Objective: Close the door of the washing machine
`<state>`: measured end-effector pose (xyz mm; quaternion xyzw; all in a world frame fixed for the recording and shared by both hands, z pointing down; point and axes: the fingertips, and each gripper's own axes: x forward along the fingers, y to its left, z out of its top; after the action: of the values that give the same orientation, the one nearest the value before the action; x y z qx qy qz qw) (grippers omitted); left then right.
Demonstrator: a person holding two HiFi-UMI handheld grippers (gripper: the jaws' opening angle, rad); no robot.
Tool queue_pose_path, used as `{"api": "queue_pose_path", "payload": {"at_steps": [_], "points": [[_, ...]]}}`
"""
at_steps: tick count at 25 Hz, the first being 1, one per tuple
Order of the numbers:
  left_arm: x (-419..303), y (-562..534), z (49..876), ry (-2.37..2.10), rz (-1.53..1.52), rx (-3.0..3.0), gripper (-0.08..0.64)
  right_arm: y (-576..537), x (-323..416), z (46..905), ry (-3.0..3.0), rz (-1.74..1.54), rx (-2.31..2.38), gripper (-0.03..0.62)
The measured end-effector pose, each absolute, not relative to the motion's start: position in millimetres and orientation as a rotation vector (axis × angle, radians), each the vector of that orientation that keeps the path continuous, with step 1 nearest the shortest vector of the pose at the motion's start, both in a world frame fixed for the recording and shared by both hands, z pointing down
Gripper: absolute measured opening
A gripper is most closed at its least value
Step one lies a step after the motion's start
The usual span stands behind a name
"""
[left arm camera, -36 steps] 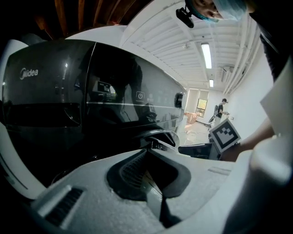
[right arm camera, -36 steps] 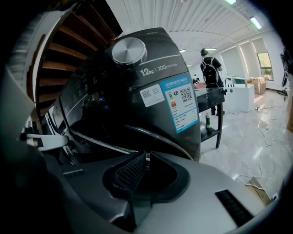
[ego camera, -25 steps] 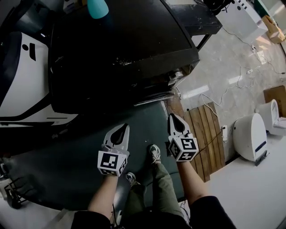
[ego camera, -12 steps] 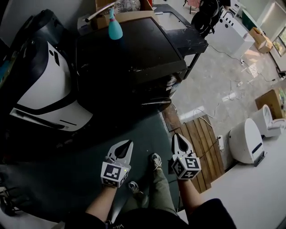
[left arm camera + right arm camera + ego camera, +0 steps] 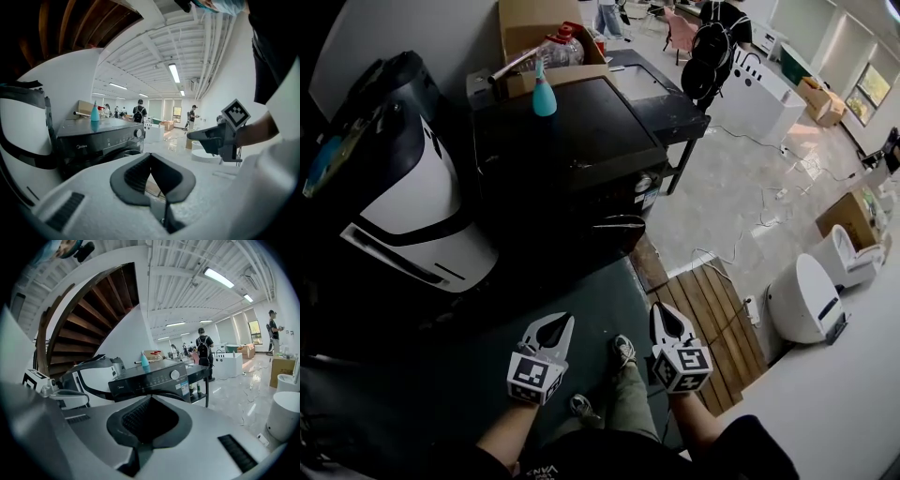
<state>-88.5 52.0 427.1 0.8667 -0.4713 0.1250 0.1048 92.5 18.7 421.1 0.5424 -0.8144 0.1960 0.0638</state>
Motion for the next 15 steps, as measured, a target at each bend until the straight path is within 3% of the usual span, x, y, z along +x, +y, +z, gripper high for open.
{"api": "queue_pose_path", "payload": {"at_steps": [15], "points": [[-111.8, 141.1, 378.3, -1.370, 0.353, 2.625, 0.011, 119.2, 72.1, 365.1, -2.500, 0.433, 1.672, -0.001]]}}
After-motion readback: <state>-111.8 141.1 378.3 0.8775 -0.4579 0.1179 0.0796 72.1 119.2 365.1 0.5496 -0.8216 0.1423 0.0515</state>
